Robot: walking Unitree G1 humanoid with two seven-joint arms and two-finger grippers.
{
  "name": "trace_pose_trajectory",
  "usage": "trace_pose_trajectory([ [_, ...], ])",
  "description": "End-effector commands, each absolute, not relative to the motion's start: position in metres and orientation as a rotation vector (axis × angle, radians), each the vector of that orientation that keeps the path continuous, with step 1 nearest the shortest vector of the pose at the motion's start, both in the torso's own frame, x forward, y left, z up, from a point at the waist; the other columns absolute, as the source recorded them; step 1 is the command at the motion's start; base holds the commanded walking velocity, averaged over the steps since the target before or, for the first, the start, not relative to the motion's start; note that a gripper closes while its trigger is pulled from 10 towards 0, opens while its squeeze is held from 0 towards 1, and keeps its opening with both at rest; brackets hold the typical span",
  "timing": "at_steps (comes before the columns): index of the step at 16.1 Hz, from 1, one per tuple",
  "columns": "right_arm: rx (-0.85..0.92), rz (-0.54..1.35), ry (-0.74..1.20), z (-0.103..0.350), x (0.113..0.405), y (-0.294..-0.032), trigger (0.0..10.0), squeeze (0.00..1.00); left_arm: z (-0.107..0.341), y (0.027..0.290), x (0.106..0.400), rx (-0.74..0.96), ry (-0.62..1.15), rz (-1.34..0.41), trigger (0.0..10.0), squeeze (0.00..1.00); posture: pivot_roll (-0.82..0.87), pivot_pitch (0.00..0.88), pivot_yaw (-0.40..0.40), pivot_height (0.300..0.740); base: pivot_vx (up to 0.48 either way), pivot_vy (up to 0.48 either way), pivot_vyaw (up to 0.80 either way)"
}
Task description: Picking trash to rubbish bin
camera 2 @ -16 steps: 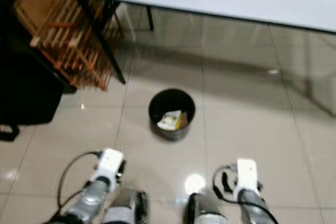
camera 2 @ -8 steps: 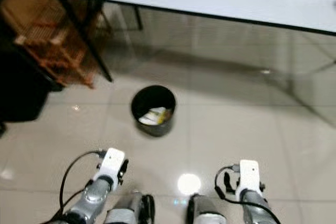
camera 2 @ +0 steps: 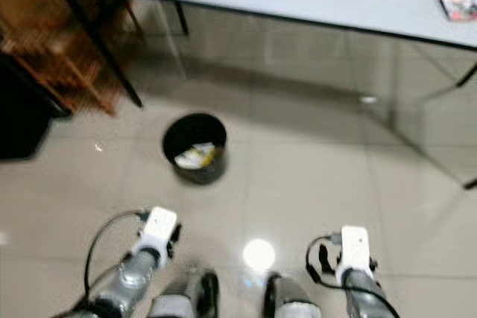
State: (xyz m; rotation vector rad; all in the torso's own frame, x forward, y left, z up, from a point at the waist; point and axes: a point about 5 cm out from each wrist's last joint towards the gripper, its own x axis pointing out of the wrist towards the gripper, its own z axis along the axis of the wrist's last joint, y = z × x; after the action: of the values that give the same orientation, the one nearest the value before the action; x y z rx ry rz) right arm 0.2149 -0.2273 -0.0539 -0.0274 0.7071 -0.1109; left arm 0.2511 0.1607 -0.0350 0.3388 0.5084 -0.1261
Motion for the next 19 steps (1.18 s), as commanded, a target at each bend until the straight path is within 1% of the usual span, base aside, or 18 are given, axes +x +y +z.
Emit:
trace_pose_trajectory([
  [1, -0.035, -0.069, 0.744, -0.0614, 0.2067, -0.2173, 10.0, 0.00, -0.0463, 0.1684, 0.2360, 0.345, 0.571, -0.111, 10.0, 0.00, 0.03, 0.265, 0.056, 0.740, 0.000, -0.300, 0.80],
  [2, -0.033, -0.070, 0.747, -0.0619, 0.2062, -0.2168, 10.0, 0.00, -0.0463, 0.1684, 0.2361, 0.345, 0.570, -0.112, 10.0, 0.00, 0.03, 0.263, 0.056, 0.740, 0.000, -0.300, 0.80],
  [19, -0.011, -0.092, 0.753, -0.0624, 0.2057, -0.2181, 10.0, 0.00, -0.0447, 0.1693, 0.2386, 0.348, 0.568, -0.110, 10.0, 0.00, 0.03, 0.261, 0.059, 0.740, 0.000, -0.272, 0.00],
])
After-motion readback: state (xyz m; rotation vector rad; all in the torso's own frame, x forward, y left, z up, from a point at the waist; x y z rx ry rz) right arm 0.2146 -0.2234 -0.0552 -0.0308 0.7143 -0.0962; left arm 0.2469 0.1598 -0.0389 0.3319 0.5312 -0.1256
